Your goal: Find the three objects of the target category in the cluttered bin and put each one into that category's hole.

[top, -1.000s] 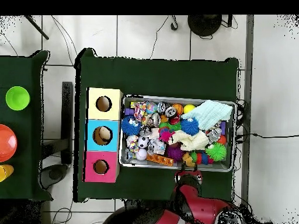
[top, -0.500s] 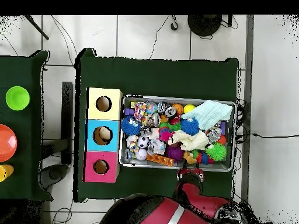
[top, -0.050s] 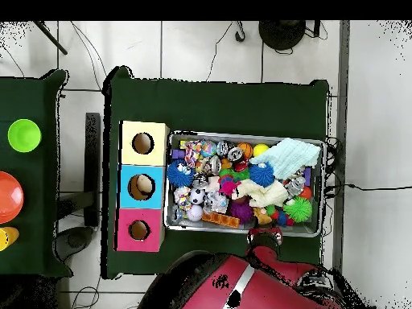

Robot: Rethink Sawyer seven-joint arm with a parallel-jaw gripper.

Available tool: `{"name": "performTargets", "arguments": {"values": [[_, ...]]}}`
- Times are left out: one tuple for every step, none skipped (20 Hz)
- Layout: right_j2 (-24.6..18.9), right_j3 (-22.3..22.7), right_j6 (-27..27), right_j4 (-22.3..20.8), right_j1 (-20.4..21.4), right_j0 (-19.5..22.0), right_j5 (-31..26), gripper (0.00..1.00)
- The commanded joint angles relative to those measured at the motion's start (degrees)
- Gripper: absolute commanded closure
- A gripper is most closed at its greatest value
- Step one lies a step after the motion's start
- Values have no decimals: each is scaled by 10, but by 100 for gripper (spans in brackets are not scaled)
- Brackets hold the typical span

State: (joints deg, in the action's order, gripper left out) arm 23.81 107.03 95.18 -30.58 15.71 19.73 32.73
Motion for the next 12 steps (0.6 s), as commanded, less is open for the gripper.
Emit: {"name": "performTargets", "arguments": {"values": [[-86,-68,66,-38,-53,22,-14,0],[-86,-67,66,-38,-53,19,-11,0],[-85,-66,65,-38,-53,17,-8,0],[-84,-65,65,-39,-53,15,-3,0],[-84,-64,64,-40,-53,13,2,0],[-81,-63,63,-37,-55,11,10,0],[-78,-62,62,-35,-56,8,18,0],[-75,-61,61,-32,-58,5,26,100],[-74,-59,61,-29,-57,3,25,100],[-73,-56,63,-26,-54,0,20,100],[-73,-53,65,-24,-52,-3,14,100],[-74,-48,69,-22,-48,-2,9,100]]}}
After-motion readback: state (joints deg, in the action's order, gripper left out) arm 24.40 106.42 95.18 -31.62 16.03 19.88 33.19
